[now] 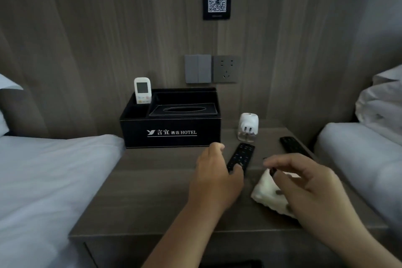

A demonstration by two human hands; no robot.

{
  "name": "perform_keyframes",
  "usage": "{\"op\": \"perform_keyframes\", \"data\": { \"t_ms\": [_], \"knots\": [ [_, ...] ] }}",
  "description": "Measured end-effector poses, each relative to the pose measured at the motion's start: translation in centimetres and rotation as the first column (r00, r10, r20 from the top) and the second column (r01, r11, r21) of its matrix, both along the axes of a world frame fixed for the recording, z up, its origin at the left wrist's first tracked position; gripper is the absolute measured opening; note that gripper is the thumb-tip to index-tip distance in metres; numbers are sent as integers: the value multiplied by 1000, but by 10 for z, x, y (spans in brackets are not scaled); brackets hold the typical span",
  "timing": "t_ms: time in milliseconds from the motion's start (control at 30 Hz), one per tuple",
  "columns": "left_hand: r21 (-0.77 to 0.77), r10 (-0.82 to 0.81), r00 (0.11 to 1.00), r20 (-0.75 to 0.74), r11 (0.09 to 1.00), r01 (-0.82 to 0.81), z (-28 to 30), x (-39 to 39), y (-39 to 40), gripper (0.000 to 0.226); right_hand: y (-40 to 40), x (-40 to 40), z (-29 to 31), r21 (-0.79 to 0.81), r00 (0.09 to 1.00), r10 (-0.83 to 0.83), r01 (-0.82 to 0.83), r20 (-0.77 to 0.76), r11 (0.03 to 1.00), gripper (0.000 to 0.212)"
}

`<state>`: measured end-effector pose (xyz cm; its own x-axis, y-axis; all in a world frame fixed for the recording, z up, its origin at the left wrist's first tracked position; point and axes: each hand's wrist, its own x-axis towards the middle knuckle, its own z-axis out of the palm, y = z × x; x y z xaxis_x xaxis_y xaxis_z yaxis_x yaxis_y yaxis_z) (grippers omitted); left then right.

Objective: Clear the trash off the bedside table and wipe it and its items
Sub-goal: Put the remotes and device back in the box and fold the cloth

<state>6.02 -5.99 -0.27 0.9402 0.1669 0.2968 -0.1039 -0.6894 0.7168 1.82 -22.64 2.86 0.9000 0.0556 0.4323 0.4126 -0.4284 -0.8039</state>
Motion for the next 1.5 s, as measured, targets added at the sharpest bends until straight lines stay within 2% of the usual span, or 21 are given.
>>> {"op": "perform_keyframes", "data": {
  "t_ms": [100,233,300,400,533,600,667,733,800,900,967,1033,1133,1200,1300,1400,1500],
  "knots": [
    [102,36,991,-132,995,-23,-7,1,-10,66,-17,1,0,-84,990,-56,67,131,994,40],
    [236,67,993,-98,971,-42,-8,3,-16,47,-41,15,-4,66,981,-163,156,106,985,38],
    [201,61,997,-44,978,-51,-9,2,-19,43,-47,20,-9,65,979,-177,171,100,983,36],
    [118,47,993,112,991,-61,-11,-8,-25,53,-52,23,-11,60,977,-177,171,122,984,31],
    [134,-90,933,348,990,46,-7,-32,-37,64,-49,27,-11,247,995,-102,103,-15,964,22],
    [186,-145,888,437,980,68,-7,-42,-46,67,-46,28,-10,390,989,-14,72,-150,918,21],
    [220,-187,856,482,972,88,-10,-48,-57,70,-44,30,-9,569,953,145,34,-266,821,41],
    [228,-223,837,499,966,121,-12,-51,-67,69,-45,30,-5,727,927,255,28,-276,686,42],
    [182,-250,834,493,966,182,-9,-51,-76,65,-51,32,-2,785,939,244,42,-242,618,37],
    [64,-332,857,395,940,334,5,-44,-87,69,-68,39,1,819,965,142,103,-219,565,39],
    [21,-362,852,377,924,383,16,-31,-93,75,-83,45,2,813,969,14,201,-248,546,38],
    [7,-344,876,338,932,363,29,-5,-99,73,-98,50,0,775,953,-119,297,-280,558,37],
    [-1,-253,960,117,967,254,41,43,-113,55,-110,56,-4,762,937,-163,347,-310,547,37],
    [48,-140,990,-16,989,141,41,73,-128,39,-113,58,-5,756,934,-136,347,-330,555,36],
    [234,3,967,-253,970,59,39,100,-155,38,-116,59,-8,732,934,-103,333,-341,594,37],
    [396,105,913,-394,916,66,39,112,-175,44,-116,60,-11,710,936,-74,311,-344,632,34],
    [396,79,881,-467,909,128,38,119,-181,37,-114,61,-13,704,936,-40,290,-350,648,32]
  ]
}}
